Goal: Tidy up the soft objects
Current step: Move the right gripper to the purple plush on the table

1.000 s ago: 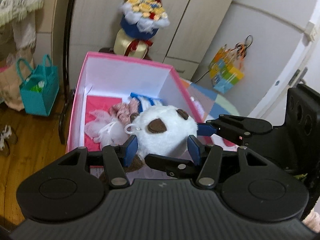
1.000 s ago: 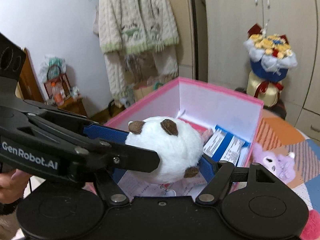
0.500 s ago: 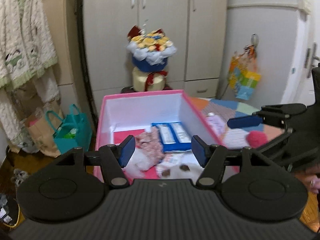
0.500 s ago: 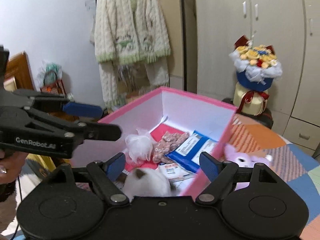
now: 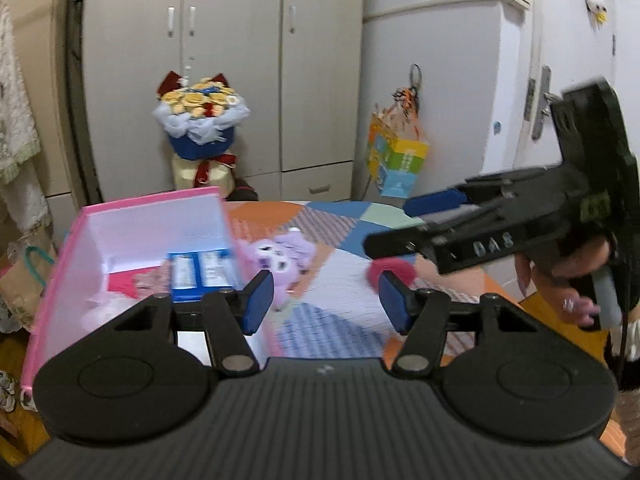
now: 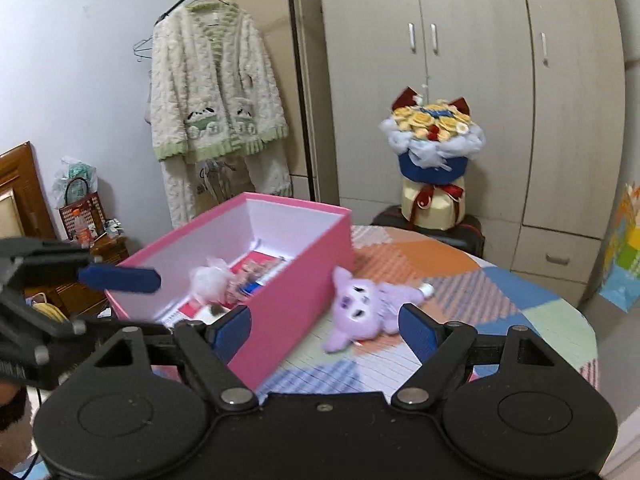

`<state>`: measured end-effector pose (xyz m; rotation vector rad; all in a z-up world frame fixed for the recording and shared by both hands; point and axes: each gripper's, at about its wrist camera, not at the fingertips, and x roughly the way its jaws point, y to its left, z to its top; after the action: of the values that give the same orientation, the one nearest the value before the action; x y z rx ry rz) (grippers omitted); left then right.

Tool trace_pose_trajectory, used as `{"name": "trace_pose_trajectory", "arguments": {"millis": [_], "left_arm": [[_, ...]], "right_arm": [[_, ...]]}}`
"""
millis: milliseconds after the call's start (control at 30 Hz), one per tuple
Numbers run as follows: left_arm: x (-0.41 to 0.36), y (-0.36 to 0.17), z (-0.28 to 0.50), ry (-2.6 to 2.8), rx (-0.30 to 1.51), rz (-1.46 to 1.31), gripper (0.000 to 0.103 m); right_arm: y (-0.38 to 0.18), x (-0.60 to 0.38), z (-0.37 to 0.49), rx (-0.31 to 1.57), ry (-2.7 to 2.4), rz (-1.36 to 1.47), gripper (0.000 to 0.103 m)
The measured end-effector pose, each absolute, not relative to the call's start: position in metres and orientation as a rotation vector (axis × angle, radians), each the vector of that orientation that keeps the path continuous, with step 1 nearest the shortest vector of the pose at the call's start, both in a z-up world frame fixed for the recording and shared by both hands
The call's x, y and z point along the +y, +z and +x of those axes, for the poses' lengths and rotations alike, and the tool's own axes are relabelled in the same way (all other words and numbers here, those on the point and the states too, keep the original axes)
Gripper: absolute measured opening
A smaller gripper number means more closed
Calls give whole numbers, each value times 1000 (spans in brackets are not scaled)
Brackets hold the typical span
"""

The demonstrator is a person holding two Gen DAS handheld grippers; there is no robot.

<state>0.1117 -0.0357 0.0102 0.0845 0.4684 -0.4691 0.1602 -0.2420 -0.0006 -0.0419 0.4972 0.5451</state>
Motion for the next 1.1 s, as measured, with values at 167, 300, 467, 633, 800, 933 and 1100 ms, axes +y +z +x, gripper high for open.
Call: {"name": "trace_pose_trajectory", "arguments": {"millis": [167,300,467,633,800,933,1100], "left_arm": [[-83,-7,130,-450,491,102,56],[-110,-25,156,-361,503,86,56],[-127,-51,194,-195,511,33,56],[-131,-72,228,-49,499,-36,56],[-134,-86,255,39,514,-84,61],[-133,-90,265,65,516,-105,67],[-128,-97,274,72,553,-137,69]], "right_arm": [[0,-275,184,551,582,-11,84],[-2,-292,214,610,652,39,84],[-19,-292,259,685,725,55,84],[-38,-289,299,739,768,65,84],[-56,-282,340,796,802,82,84],[-67,-271,364,838,841,86,84],[-76,-258,384,887,858,72,84]]}}
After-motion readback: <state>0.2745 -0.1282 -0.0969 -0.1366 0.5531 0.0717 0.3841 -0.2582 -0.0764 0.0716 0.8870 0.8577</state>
